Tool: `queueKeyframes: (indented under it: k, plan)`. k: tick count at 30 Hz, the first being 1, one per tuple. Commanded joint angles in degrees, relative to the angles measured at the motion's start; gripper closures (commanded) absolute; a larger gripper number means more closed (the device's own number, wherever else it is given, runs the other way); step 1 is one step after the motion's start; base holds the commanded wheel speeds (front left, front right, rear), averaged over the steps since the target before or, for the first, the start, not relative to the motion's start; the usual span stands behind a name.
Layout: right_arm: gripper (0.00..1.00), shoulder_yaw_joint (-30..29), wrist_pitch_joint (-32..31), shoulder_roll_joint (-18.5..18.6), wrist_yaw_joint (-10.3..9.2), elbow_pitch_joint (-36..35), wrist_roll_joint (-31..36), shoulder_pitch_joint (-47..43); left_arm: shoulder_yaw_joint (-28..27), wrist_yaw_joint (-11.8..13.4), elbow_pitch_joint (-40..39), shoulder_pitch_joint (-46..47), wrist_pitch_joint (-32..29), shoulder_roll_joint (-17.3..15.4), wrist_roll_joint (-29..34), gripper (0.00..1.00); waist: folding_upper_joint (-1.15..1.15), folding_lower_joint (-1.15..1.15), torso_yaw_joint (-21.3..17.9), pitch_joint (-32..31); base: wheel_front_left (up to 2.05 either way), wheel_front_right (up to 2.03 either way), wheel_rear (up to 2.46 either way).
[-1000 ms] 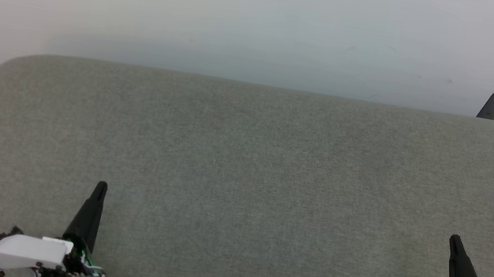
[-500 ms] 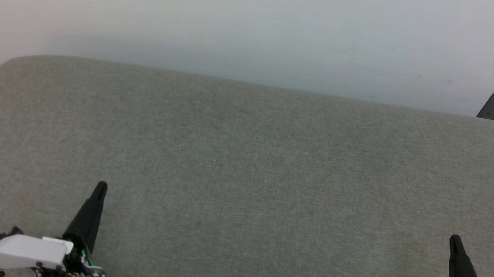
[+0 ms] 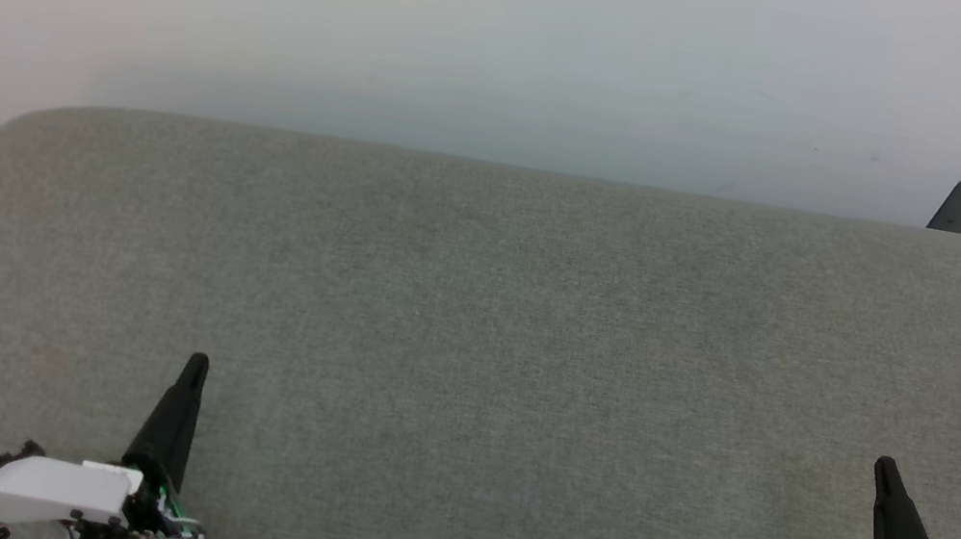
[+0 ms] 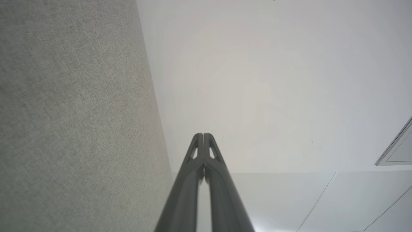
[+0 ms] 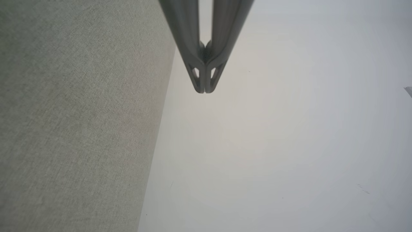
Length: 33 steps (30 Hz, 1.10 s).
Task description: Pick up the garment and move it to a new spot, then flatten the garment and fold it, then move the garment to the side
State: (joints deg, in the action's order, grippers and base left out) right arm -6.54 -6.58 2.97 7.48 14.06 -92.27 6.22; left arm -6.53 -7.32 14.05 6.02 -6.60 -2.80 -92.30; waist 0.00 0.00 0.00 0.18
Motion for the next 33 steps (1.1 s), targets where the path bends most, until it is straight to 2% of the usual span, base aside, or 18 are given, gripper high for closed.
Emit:
queueKeyframes:
  k: [1, 33]
  plan:
    - [1.00, -0.01, -0.13, -0.21, 0.02, 0.00, -0.27, 0.16, -0.12, -0.31, 0.06, 0.54, -0.12, 0.00, -0.17, 1.00, 0.00, 0.00, 0.00, 0.00, 0.00, 0.00, 0.00]
    - [1.00, 0.00, -0.12, -0.21, 0.02, 0.00, -0.28, 0.16, -0.10, -0.31, 0.06, 0.53, -0.10, 0.00, -0.19, 1.00, 0.00, 0.00, 0.00, 0.00, 0.00, 0.00, 0.00]
